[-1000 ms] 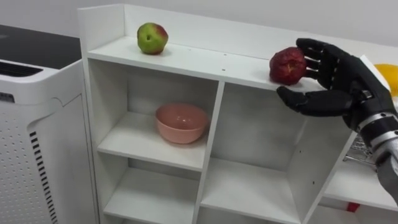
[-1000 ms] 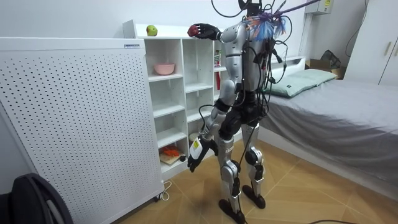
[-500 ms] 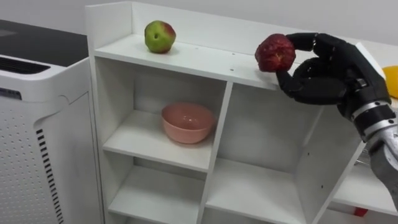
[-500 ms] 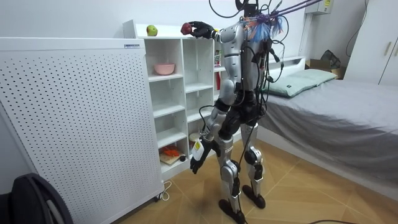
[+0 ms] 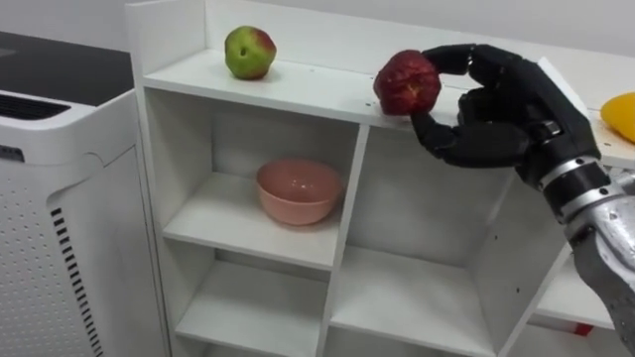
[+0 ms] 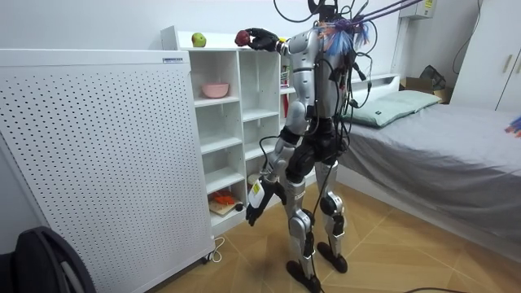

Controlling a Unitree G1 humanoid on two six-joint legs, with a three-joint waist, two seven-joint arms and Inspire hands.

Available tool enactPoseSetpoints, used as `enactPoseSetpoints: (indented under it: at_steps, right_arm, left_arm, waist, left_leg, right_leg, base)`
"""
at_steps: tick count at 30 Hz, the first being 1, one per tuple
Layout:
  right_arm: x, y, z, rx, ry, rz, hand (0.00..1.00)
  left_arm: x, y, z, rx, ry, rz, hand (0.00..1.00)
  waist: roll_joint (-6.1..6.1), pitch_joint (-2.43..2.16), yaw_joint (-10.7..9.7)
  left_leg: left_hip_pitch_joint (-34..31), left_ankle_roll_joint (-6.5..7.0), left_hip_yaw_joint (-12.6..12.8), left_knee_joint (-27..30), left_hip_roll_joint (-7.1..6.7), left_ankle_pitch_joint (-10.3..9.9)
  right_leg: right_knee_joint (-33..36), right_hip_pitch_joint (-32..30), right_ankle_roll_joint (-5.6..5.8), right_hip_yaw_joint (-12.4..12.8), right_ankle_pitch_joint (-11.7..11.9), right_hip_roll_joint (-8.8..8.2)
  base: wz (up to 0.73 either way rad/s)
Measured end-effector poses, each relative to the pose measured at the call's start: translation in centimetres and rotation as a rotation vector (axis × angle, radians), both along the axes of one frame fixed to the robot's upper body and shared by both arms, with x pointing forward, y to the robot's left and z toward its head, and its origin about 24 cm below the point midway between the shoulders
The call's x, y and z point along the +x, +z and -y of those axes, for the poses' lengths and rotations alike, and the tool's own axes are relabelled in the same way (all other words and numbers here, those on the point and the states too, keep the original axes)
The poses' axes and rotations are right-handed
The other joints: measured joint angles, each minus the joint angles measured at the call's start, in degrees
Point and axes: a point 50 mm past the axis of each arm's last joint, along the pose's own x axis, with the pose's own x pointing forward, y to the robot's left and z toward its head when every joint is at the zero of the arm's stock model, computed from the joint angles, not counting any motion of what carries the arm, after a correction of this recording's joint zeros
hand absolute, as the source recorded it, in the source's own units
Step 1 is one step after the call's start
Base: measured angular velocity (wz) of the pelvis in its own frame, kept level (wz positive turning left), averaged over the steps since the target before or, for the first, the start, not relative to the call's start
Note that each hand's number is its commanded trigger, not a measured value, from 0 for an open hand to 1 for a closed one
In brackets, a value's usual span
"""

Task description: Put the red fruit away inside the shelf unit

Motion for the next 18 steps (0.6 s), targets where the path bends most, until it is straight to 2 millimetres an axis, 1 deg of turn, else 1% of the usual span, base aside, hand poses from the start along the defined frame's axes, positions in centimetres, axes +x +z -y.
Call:
enactPoseSetpoints:
  at_steps: [1,3,4,8,9,12,18]
  right_arm:
    - [-0.2,-0.1,-0.5,-0.005,0.025,0.002,1.0]
    - [-0.6,-0.1,-1.0,-0.016,0.053,0.008,1.0]
    - [-1.1,-0.3,-1.4,-0.018,0.075,0.012,1.0]
    - [-2.7,-0.9,-2.9,-0.025,0.168,0.02,1.0]
    - [-3.1,-1.1,-3.6,-0.03,0.206,0.022,1.0]
    - [-3.8,-1.1,-4.8,-0.051,0.277,0.028,1.0]
    - [-4.3,-0.8,-5.6,-0.054,0.337,0.048,1.0]
  left_arm:
    - [0.0,0.0,0.0,-0.002,0.001,0.002,0.0]
    - [0.1,0.0,0.1,-0.005,-0.002,0.007,0.0]
    - [0.1,0.0,0.1,-0.004,-0.002,0.006,0.0]
    - [0.2,-0.1,0.3,-0.008,-0.014,0.005,0.0]
    - [0.2,-0.1,0.4,-0.01,-0.02,0.002,0.0]
    - [0.6,-0.1,0.5,-0.011,-0.024,0.011,0.0]
    - [0.7,-0.1,0.7,-0.013,-0.043,0.006,0.0]
  waist:
    - [0.18,-0.15,-0.1]
    - [0.37,-0.26,-0.1]
    - [0.42,-0.28,0.0]
    - [0.63,-0.21,0.2]
    - [0.82,-0.19,0.2]
    - [1.05,-0.09,0.1]
    - [1.15,-0.13,-0.1]
  left_leg:
    - [0.1,0.0,0.0,0.0,-0.01,0.0]
    - [0.4,0.0,0.4,0.1,0.03,0.0]
    - [0.3,0.0,0.6,0.0,0.04,0.0]
    - [0.4,0.0,1.1,0.0,0.13,0.0]
    - [0.5,0.01,1.3,0.0,0.16,0.0]
    - [0.5,0.0,1.5,0.1,0.21,0.0]
    - [0.3,0.0,1.6,0.2,0.21,0.0]
  right_leg:
    - [0.0,0.1,0.0,0.2,0.0,-0.01]
    - [0.0,0.1,0.0,0.7,0.0,-0.01]
    - [0.0,0.1,0.0,1.4,0.0,0.0]
    - [0.0,0.0,0.0,1.7,0.0,0.02]
    - [0.0,0.0,0.0,2.1,0.0,0.04]
    - [0.0,0.1,0.0,2.6,0.0,0.1]
    - [0.1,0.1,0.0,2.6,0.0,0.1]
  base:
    - [0.0]
    - [-0.06]
    - [-0.07]
    - [-0.07]
    - [-0.1]
    - [-0.06]
    - [0.0]
